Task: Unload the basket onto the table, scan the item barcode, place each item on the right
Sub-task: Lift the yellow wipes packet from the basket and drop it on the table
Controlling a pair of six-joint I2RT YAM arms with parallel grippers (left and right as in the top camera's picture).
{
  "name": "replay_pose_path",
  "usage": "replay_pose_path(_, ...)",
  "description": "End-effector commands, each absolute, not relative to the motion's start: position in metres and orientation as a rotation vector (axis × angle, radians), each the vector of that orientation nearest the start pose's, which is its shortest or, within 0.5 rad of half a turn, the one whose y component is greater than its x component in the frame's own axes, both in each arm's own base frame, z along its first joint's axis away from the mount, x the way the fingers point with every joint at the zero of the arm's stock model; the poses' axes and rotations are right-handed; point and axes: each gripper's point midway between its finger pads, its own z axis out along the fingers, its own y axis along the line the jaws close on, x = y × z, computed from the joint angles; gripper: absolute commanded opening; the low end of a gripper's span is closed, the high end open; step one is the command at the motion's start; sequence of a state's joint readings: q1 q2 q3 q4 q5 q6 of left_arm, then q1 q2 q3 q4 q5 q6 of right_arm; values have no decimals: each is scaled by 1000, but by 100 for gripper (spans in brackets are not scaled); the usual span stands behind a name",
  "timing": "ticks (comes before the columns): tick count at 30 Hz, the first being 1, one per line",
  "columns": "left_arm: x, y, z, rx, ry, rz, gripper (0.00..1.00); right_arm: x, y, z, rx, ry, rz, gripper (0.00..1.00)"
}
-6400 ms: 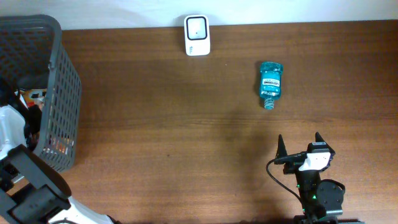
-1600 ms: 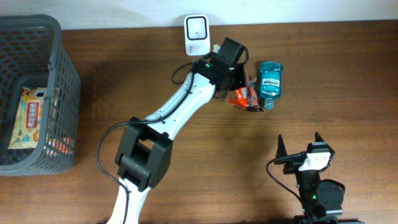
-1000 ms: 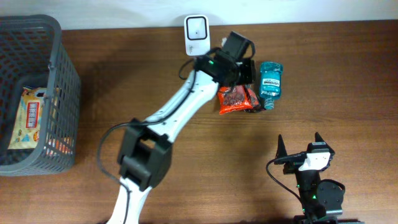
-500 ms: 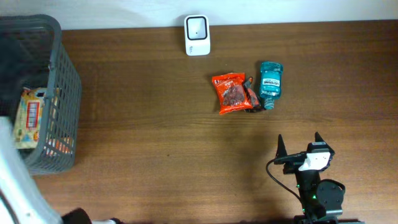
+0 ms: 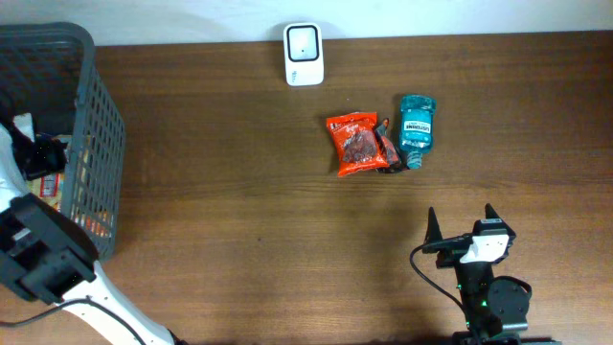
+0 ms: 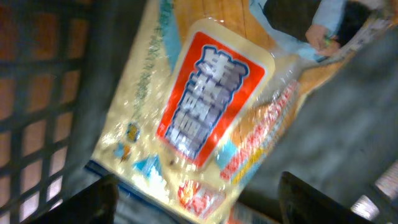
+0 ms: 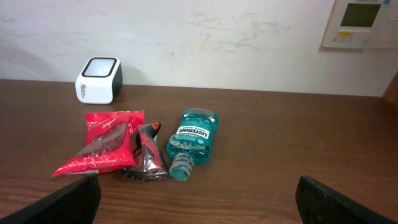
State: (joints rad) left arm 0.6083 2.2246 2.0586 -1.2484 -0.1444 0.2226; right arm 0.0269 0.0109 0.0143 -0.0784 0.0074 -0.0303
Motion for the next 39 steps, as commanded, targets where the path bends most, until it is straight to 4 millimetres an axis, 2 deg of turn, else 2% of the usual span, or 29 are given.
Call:
replay_pose_path(1,373,283,53,-564,3079,200,76,246,6,155,-39,1651,-5,99)
replay_pose_path(3,380,276,36,-544,3093,152,72,246,6,155,-39,1651,-5,99)
replay_pose_path(5,389,271,32,-513,3084,160,70,246,6,155,-39,1651,-5,99)
replay_pose_path(7,397,263,29,-478,3082,162,54,246,6,155,-39,1651,-5,99)
replay_pose_path(8,399,258,28,-462,3085,161,37,246,6,155,-39,1651,-5,99)
replay_pose_path(9,400,257,28,-456,3087,163,15,246,6,155,-39,1651,-5,99)
replay_pose_path(10,399,258,29,-511,3077,169,4,246,6,155,-39,1651,-5,99)
replay_pose_path(12,402,260,38,-659,3029,172,0,246,6,155,-39,1651,-5,99)
replay_pose_path(13,406,262,55,-678,3002,181,0,246,6,155,-39,1651,-5,99)
replay_pose_path(15,419,270,129,-838,2819,216,0,246,6,155,-39,1651,-5,99)
replay_pose_path(17,421,271,188,-890,2678,235,0,246,6,155,-39,1651,-5,99)
replay_pose_path(19,414,263,278,-935,2449,228,0,246,6,155,-39,1651,-5,99)
replay_pose_path(21,413,224,352,-881,2250,-13,0,246,6,155,-39,1651,-5,99)
replay_pose_path(23,407,160,411,-831,2103,-416,0,246,6,155,-39,1651,-5,99)
replay_pose_path(24,404,137,426,-756,2090,-525,0,246,6,155,-39,1651,-5,98)
replay_pose_path(25,402,99,442,-638,2091,-663,0,246,6,155,-39,1651,-5,98)
replay_pose_path(26,402,65,435,-587,2155,-725,0,246,6,155,-39,1651,-5,99)
replay_pose_path(27,403,49,427,-573,2206,-738,0,246,6,155,-39,1651,-5,99)
replay_pose_path(28,405,16,411,-526,2297,-742,0,246,6,155,-39,1651,-5,99)
replay_pose_path(31,413,-56,368,-371,2482,-617,0,246,6,155,-39,1651,-5,98)
replay_pose_path(32,415,-80,343,-328,2558,-512,0,246,6,155,-39,1651,-5,99)
replay_pose_path(34,418,-104,305,-397,2628,-398,0,246,6,155,-39,1651,-5,99)
replay_pose_path(35,422,-120,283,-432,2653,-378,0,246,6,155,-39,1651,-5,99)
replay_pose_path(37,424,-165,224,-480,2711,-420,0,246,6,155,-39,1651,-5,99)
replay_pose_path(39,423,-196,175,-497,2726,-456,0,246,6,155,-39,1651,-5,99)
